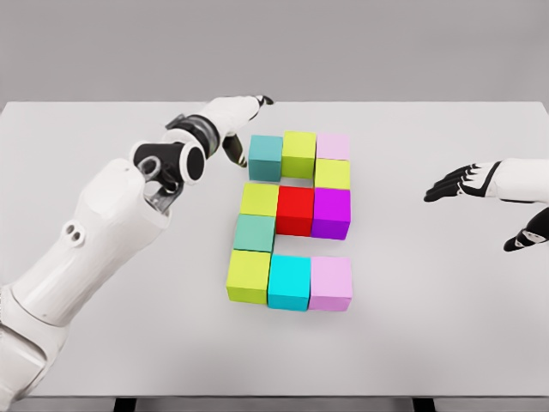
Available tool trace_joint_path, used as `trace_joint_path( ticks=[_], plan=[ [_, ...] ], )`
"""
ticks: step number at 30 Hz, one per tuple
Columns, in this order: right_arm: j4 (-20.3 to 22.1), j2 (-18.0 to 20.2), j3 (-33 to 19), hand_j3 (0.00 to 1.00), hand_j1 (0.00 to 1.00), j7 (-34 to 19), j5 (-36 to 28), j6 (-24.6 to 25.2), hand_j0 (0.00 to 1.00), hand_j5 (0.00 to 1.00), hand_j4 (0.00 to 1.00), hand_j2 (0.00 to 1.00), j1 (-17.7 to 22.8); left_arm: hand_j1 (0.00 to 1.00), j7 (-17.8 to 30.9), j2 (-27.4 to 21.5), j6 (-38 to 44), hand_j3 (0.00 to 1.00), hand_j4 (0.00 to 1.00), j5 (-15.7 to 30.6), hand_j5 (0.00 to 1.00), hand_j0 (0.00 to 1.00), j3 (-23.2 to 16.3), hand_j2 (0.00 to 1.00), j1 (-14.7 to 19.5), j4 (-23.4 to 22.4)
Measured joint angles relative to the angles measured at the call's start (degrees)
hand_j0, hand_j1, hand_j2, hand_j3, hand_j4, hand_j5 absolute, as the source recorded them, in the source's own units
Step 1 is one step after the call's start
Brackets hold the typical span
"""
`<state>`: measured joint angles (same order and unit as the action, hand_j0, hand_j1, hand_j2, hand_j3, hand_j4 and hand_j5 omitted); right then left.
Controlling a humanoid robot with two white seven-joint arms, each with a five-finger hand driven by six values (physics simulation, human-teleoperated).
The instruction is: Assemble the squares on the desktop into the number 2
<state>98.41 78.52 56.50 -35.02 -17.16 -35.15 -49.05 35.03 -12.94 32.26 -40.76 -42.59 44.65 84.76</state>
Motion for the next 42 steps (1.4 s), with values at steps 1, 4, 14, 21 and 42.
trace_joint_path(
  ticks=[1, 4, 14, 21, 42],
  plan=[
    [0.0, 0.0, 0.0, 1.00, 1.00, 0.0, 0.0, 0.0, 1.00, 1.00, 1.00, 1.00, 0.0, 0.99, 0.0, 0.1, 0.0, 0.99, 0.99, 0.0, 0.99, 0.99, -0.1, 0.99, -0.1, -0.3],
    [0.0, 0.1, 0.0, 1.00, 1.00, 0.0, 0.0, 0.0, 1.00, 1.00, 1.00, 1.00, 0.0, 0.99, 0.0, 0.4, -0.1, 0.99, 0.99, 0.0, 0.99, 0.99, -0.4, 0.99, -0.1, -0.8],
    [0.0, 0.5, 0.0, 1.00, 1.00, 0.0, 0.0, 0.0, 1.00, 1.00, 1.00, 1.00, 0.1, 0.99, 0.0, 2.4, -0.3, 0.99, 0.99, -0.5, 0.99, 0.99, -1.4, 0.99, 0.0, -3.5],
    [0.1, 0.5, 0.0, 1.00, 1.00, 0.0, 0.0, 0.0, 1.00, 1.00, 1.00, 1.00, 0.1, 0.99, 0.0, 3.8, -0.5, 0.99, 0.99, -1.2, 0.99, 0.99, -1.6, 0.99, 0.3, -5.6],
    [1.0, 0.5, -0.1, 1.00, 1.00, 0.0, 0.0, 0.0, 1.00, 1.00, 1.00, 1.00, 0.1, 0.99, 0.0, 7.0, -0.7, 0.99, 0.99, -3.0, 0.99, 0.99, -1.6, 0.99, 2.5, -11.5]
  ],
)
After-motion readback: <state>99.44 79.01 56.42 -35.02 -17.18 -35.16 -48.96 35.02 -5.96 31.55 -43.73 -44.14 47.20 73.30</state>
